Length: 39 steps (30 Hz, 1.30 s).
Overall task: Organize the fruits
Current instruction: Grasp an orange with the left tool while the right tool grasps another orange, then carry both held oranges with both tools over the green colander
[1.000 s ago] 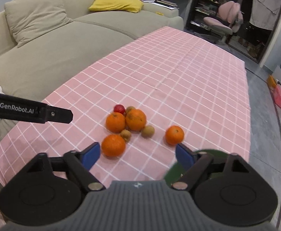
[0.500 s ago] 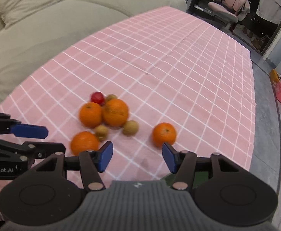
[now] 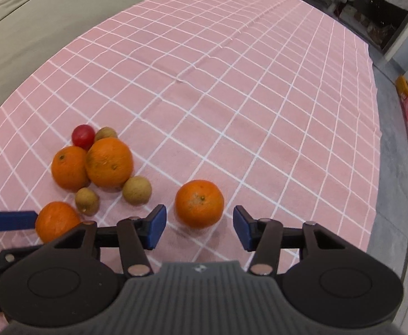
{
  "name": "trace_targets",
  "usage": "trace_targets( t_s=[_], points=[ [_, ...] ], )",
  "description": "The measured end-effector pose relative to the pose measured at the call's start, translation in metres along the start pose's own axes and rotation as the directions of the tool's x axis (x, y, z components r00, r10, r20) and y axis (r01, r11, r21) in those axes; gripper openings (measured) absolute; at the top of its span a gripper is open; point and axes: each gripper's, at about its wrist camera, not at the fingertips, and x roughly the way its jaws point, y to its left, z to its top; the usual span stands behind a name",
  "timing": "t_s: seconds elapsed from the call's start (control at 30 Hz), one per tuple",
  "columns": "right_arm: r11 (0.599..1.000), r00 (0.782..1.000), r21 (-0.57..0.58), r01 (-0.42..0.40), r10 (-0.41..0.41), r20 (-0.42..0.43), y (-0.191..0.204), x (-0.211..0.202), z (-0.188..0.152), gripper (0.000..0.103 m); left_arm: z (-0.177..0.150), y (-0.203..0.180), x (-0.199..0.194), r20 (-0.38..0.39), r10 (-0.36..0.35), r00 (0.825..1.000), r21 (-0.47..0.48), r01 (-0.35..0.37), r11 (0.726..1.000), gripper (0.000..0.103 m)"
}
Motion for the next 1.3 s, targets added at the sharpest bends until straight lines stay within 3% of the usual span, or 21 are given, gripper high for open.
trace_targets(
  t_s=[0.23, 0.4, 0.67, 0.97, 1.3],
  points=[
    [0.999, 0.999, 0.025, -0.034, 0.034, -0.019, -0.006, 0.016, 0.005, 0.050, 0.002, -0.006, 0.010, -0.027, 0.052, 0.998, 0.013, -0.052, 0.999, 0.060],
    [0.998, 0.998, 0.040, -0.056, 0.057, -0.028, -0.009, 0.023, 0.004, 0.042, 0.003, -0.008, 0.014, -0.041, 0.060, 0.997, 0.016, -0.060, 0.998, 0.053],
    [0.996, 0.998, 0.063, -0.068, 0.069, -0.011, -0.011, 0.019, -0.002, 0.039, 0.004, -0.010, 0.013, -0.039, 0.063, 0.997, 0.015, -0.063, 0.998, 0.049],
    [0.993, 0.992, 0.094, -0.065, 0.054, 0.117, -0.005, -0.038, -0.010, 0.039, 0.009, -0.018, -0.013, 0.011, 0.051, 0.999, 0.028, -0.051, 0.998, 0.049],
    [0.985, 0.963, 0.129, -0.117, 0.080, 0.258, 0.007, -0.123, -0.043, 0.039, 0.004, -0.039, -0.061, 0.075, 0.027, 0.997, 0.070, -0.032, 0.997, 0.048]
  ],
)
